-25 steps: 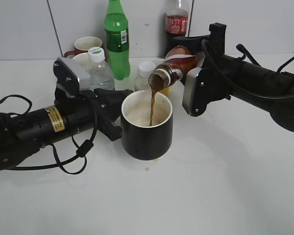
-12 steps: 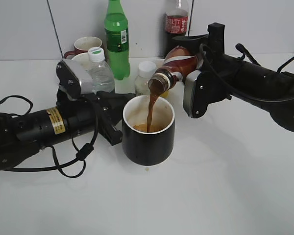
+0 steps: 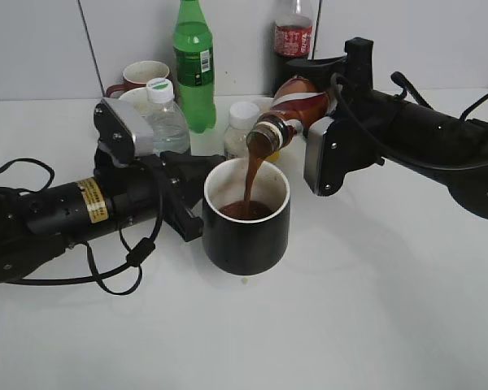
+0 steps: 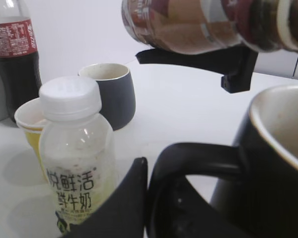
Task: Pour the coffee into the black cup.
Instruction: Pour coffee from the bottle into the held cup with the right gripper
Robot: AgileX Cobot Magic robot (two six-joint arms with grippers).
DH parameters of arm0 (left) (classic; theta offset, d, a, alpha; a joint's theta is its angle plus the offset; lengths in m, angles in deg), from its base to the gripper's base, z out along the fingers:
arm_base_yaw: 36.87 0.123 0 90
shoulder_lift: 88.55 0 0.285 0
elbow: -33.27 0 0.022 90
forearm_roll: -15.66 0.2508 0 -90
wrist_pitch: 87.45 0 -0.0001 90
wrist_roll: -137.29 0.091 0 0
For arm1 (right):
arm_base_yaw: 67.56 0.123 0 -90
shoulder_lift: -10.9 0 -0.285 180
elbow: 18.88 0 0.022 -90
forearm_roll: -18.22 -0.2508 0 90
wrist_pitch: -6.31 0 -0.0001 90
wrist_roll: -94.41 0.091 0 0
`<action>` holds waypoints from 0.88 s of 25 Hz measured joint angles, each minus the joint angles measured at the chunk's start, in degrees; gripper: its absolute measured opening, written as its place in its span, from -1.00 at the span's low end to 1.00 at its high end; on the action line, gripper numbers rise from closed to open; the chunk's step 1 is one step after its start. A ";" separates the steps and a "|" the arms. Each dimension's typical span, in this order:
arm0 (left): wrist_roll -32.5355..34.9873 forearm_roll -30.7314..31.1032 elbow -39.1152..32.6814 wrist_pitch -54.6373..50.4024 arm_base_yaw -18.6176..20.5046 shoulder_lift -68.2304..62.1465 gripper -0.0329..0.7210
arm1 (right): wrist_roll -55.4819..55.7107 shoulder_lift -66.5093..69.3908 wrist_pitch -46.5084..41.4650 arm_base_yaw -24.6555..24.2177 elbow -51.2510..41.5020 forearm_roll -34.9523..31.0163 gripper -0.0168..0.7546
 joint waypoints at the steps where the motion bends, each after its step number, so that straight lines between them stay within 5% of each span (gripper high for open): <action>1: 0.00 0.00 0.00 0.00 0.00 0.00 -0.78 | 0.00 0.00 0.00 0.00 0.00 -0.05 0.34; 5: 0.00 0.00 0.00 -0.14 0.00 0.00 -0.78 | 1.99 0.00 0.00 0.00 0.00 -0.05 0.34; 12: 0.00 -0.78 0.00 -0.26 0.05 0.00 -0.78 | 24.49 -0.06 0.00 0.00 0.00 -2.61 0.34; 17: 0.00 -8.49 -1.74 -0.26 0.97 0.84 -0.78 | 42.87 -0.25 0.00 0.00 0.05 -4.56 0.34; 22: 0.00 -13.12 -7.50 -0.07 6.06 4.93 -0.78 | 58.44 -0.31 0.27 0.00 -3.11 -11.59 0.34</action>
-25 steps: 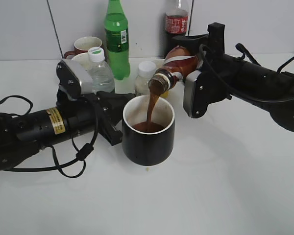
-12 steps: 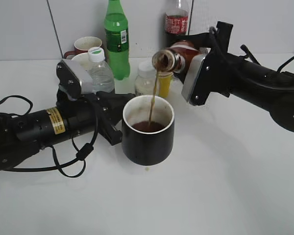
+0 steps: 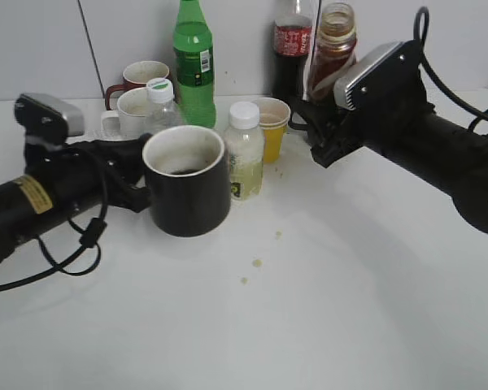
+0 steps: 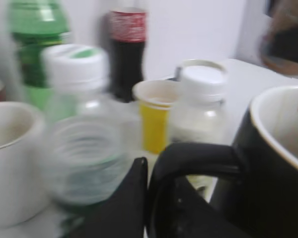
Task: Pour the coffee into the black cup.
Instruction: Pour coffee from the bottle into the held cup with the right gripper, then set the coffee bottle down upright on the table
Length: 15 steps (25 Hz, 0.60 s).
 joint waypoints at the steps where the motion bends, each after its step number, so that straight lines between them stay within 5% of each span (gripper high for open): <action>1: 0.00 -0.24 -0.98 0.00 1.41 0.64 -0.78 | 1.23 0.00 0.00 0.00 -1.26 -2.20 0.34; 9: 3.02 -4.69 -6.37 -0.09 13.92 2.56 -0.78 | 9.54 2.33 -0.05 -0.81 -9.37 -14.85 0.34; 15: 7.81 -15.03 -6.37 0.65 16.02 0.07 -0.78 | 10.15 8.90 5.76 -1.01 -9.71 -17.69 0.34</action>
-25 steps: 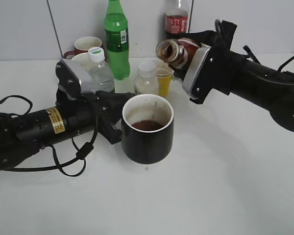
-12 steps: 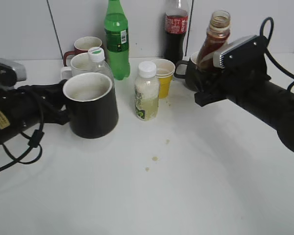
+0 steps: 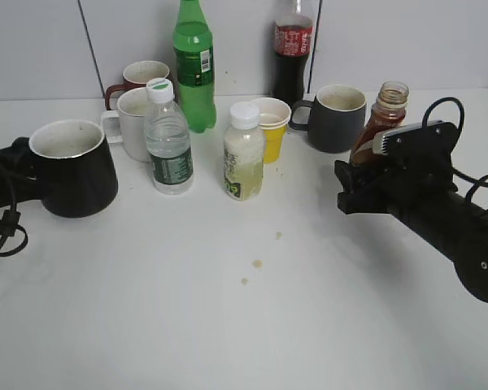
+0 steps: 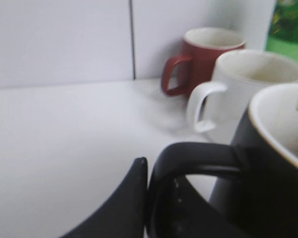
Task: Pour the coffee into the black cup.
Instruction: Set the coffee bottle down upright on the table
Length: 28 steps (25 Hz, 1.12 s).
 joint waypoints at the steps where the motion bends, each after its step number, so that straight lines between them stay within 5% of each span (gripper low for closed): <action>1: 0.23 -1.32 0.00 0.00 0.00 -0.75 -0.78 | 0.00 1.36 1.54 0.00 0.00 0.00 0.34; 20: 0.17 -4.53 11.70 2.92 0.00 -15.98 -0.77 | 0.11 6.78 -0.08 0.00 6.42 0.25 0.34; 28: 0.10 -4.60 9.71 3.29 -0.11 -15.98 -0.17 | 0.11 6.83 -2.36 0.00 6.75 0.84 0.34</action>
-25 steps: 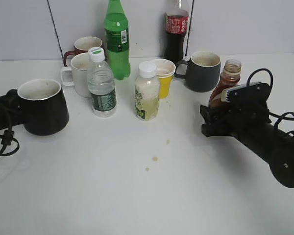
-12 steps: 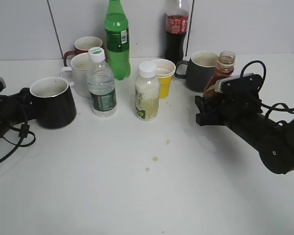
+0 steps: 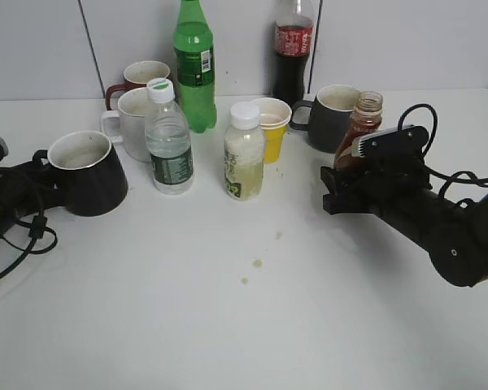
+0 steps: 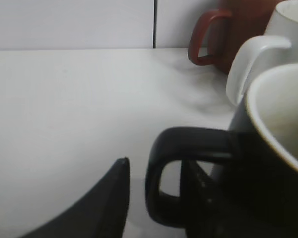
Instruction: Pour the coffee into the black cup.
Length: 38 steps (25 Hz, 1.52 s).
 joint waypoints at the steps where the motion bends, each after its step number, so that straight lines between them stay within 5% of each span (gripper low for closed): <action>1: 0.00 0.00 -0.35 0.24 0.00 0.00 -0.14 | 0.00 0.18 -0.49 0.00 0.32 1.17 0.34; 9: -0.13 0.11 -5.31 0.19 0.00 2.87 -0.08 | 0.00 3.14 0.66 0.00 1.32 1.85 0.34; 18: -0.18 0.30 -11.47 0.19 0.00 7.05 -0.01 | 0.00 0.18 -2.78 0.00 -3.36 -2.17 0.57; 31: -14.44 3.19 -26.19 -0.44 0.00 21.94 0.01 | 0.00 -18.76 -38.35 0.00 -6.87 -2.63 0.57; 38: -17.20 7.08 -26.67 -13.53 0.00 34.28 0.01 | 0.05 -35.58 -62.23 0.00 -6.86 -2.63 0.57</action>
